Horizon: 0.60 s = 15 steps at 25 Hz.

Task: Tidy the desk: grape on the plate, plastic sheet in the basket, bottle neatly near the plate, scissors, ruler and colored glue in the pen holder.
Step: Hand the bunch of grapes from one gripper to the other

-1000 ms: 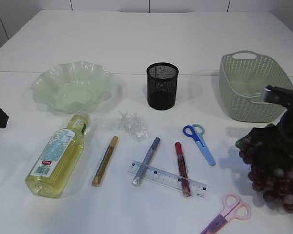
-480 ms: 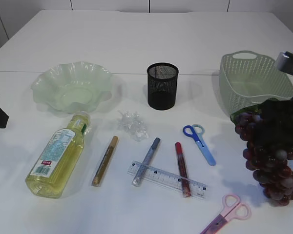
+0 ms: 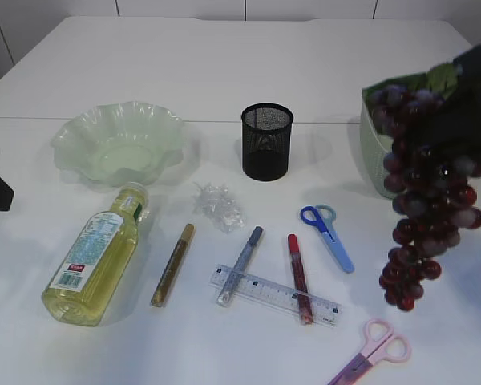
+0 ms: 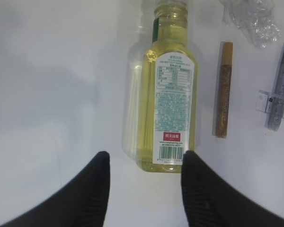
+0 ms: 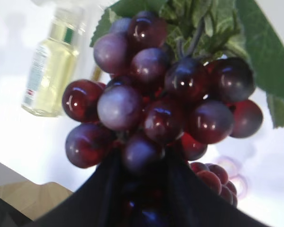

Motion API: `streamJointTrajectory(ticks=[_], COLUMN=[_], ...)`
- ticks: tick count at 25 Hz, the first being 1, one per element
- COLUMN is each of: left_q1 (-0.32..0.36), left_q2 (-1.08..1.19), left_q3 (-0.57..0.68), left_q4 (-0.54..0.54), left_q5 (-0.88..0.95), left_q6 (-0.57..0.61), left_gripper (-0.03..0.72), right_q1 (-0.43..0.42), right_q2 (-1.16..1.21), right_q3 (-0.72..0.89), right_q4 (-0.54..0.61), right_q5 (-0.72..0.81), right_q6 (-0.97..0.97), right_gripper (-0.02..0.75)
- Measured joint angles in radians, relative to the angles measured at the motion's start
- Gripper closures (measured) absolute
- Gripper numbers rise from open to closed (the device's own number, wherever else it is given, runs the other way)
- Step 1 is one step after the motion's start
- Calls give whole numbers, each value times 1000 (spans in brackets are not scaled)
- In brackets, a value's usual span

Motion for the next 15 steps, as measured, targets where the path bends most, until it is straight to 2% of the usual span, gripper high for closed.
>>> streamJointTrajectory(ticks=[3, 7, 10, 12, 15], left_q1=[0, 0, 0, 0, 0], left_q2=[0, 0, 0, 0, 0], left_q3=[0, 0, 0, 0, 0], left_q4=[0, 0, -18, -70, -244], left_q5=[0, 0, 0, 0, 0], left_q6=[0, 4, 69, 138, 314], left_gripper=[327, 327, 327, 327, 327], right_q1=[0, 0, 0, 1, 22], right_q2=[-12, -15, -15, -15, -15], right_q3=[-94, -191, -219, -223, -225], right_q4=[35, 157, 259, 316, 369], right_q5=[43, 66, 69, 72, 73], right_q6=[0, -16, -52, -78, -102], right_gripper=[525, 525, 529, 529, 529])
